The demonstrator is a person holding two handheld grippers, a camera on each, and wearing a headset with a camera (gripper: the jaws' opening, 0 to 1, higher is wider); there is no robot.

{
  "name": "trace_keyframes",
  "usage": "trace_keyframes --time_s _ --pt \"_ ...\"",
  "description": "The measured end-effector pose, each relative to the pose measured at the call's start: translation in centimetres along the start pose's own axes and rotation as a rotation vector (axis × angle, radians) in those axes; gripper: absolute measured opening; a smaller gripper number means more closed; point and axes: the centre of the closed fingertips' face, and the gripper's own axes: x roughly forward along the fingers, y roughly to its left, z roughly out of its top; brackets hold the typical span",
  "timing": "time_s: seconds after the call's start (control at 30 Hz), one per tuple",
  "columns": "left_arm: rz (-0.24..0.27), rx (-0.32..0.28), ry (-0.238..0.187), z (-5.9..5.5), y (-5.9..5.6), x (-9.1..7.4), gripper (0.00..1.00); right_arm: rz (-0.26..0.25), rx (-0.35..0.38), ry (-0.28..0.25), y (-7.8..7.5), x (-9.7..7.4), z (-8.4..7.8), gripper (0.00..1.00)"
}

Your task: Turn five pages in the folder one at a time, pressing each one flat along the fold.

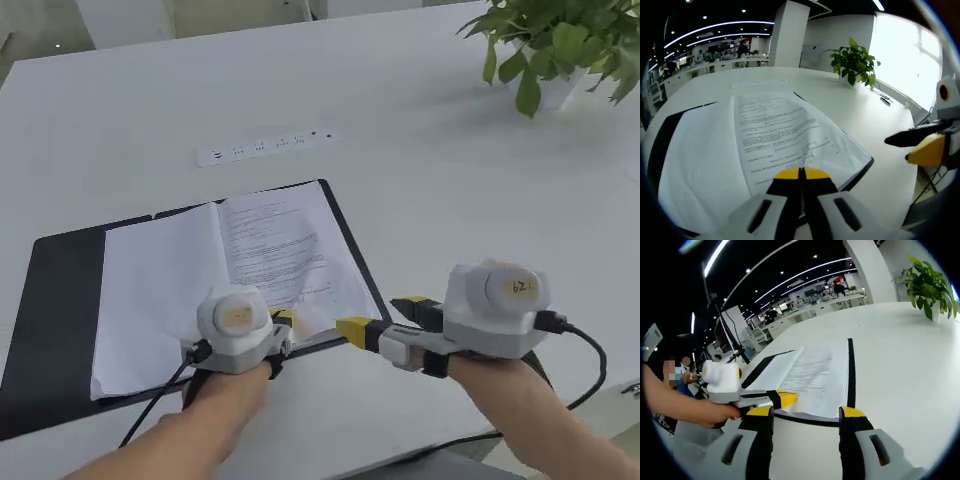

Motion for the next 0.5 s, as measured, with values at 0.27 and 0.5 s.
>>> trace_keyframes --time_s 0.27,0.5 --pt "0.002 0.001 0.001 0.0 0.0 0.0 0.00 -0.010 0.065 0.033 -1.0 2.3 -0.8 0.50" --pt "0.005 0.000 0.001 0.0 0.0 0.0 0.00 -0.017 0.113 0.047 -1.5 2.8 -1.6 0.48"
